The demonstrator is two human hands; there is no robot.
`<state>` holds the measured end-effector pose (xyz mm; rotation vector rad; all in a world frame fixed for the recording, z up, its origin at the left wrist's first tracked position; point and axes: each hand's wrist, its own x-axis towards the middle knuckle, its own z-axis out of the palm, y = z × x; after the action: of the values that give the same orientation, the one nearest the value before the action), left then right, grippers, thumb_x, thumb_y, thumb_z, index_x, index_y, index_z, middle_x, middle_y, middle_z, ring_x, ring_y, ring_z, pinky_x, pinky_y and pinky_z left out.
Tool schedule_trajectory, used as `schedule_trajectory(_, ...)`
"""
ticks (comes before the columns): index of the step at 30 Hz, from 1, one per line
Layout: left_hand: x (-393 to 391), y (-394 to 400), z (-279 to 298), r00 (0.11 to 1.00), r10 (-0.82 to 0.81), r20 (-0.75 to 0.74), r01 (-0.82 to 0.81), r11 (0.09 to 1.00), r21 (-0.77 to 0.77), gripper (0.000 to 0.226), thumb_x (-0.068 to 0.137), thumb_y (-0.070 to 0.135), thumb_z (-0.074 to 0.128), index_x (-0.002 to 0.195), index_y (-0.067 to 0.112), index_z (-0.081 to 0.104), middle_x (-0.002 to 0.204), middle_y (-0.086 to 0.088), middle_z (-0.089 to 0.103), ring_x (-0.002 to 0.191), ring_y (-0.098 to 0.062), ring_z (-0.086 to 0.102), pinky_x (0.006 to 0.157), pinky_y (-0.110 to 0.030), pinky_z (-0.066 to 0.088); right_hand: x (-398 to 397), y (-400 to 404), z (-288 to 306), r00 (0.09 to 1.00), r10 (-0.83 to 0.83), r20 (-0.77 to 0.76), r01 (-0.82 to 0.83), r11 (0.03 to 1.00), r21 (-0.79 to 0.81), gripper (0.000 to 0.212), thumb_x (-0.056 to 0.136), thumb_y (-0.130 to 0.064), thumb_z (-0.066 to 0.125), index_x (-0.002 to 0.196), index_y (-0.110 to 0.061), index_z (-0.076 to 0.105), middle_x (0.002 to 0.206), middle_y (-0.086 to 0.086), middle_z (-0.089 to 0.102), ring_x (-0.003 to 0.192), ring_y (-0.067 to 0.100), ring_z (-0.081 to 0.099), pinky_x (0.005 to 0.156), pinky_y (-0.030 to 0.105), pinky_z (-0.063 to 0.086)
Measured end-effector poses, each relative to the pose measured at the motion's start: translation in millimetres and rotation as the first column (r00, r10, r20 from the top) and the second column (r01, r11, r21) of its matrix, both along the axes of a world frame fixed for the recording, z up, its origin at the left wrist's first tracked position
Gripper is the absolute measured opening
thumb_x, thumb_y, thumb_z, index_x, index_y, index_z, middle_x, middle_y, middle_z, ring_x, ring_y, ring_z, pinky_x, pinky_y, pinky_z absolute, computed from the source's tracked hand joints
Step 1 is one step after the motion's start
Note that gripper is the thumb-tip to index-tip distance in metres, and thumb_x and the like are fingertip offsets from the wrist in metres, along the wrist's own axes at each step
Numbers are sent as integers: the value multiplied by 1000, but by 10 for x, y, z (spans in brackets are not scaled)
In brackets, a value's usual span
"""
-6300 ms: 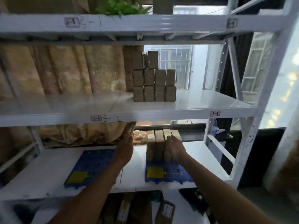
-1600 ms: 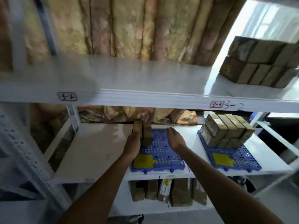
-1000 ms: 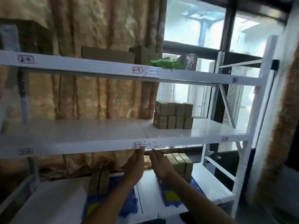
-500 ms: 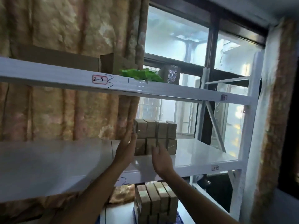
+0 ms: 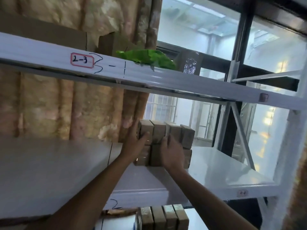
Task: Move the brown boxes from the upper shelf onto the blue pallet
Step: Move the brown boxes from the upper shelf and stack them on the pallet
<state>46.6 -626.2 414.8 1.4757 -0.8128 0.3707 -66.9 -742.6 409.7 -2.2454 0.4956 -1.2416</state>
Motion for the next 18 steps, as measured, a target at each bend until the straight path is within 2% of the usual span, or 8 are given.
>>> schedule_trajectory(2, 49, -20, -47, 1000, -1, 7, 1, 1000, -3, 75, 93, 39, 66, 154, 46, 23, 133, 54, 29, 129, 14, 35, 104, -15, 34, 25, -41, 7, 1000, -21, -4, 21, 1000, -18, 42, 107, -45, 32, 121, -22, 64, 115, 3, 73, 108, 27, 66, 93, 47, 56)
schedule_trajectory(4, 88, -46, -96, 999, -30, -27, 30, 1000, 2, 75, 92, 43, 67, 154, 47, 25, 149, 28, 37, 136, 1, 41, 111, -29, 39, 86, -80, 40, 998, -59, -10, 59, 997, -39, 43, 105, -44, 34, 123, -19, 64, 121, 6, 71, 114, 31, 64, 96, 48, 55)
schedule_trajectory(6, 96, -51, -121, 998, -35, -54, 35, 999, 11, 73, 89, 51, 65, 152, 47, 29, 150, 12, 47, 133, -10, 51, 110, -43, 45, 154, -99, 69, 996, -85, 18, 86, 994, -69, 44, 104, -42, 35, 125, -18, 64, 124, 6, 69, 117, 30, 62, 98, 46, 53)
schedule_trajectory(9, 101, -60, -121, 999, -20, -43, 22, 999, 37, 68, 87, 57, 63, 148, 48, 35, 137, 15, 61, 124, -8, 60, 105, -46, 50, 257, -107, 114, 995, -55, 82, 60, 996, -63, 44, 102, -39, 39, 131, -16, 63, 126, 8, 69, 119, 31, 62, 99, 45, 53)
schedule_trajectory(13, 91, -31, -158, 1000, 29, -10, -28, 996, 86, 60, 92, 53, 62, 146, 53, 35, 133, 18, 63, 119, -5, 62, 101, -45, 53, 365, -63, 111, 997, -15, 81, 20, 998, -60, 44, 100, -42, 37, 124, -16, 62, 118, 10, 69, 112, 33, 63, 95, 44, 51)
schedule_trajectory(18, 89, -21, -156, 994, 93, 48, -98, 988, 117, 63, 94, 49, 60, 151, 43, 34, 137, 11, 62, 120, -12, 62, 99, -46, 54, 467, -47, 139, 991, 98, 96, -111, 983, 146, 58, 96, -57, 31, 140, -27, 52, 126, 3, 66, 116, 27, 63, 100, 51, 52)
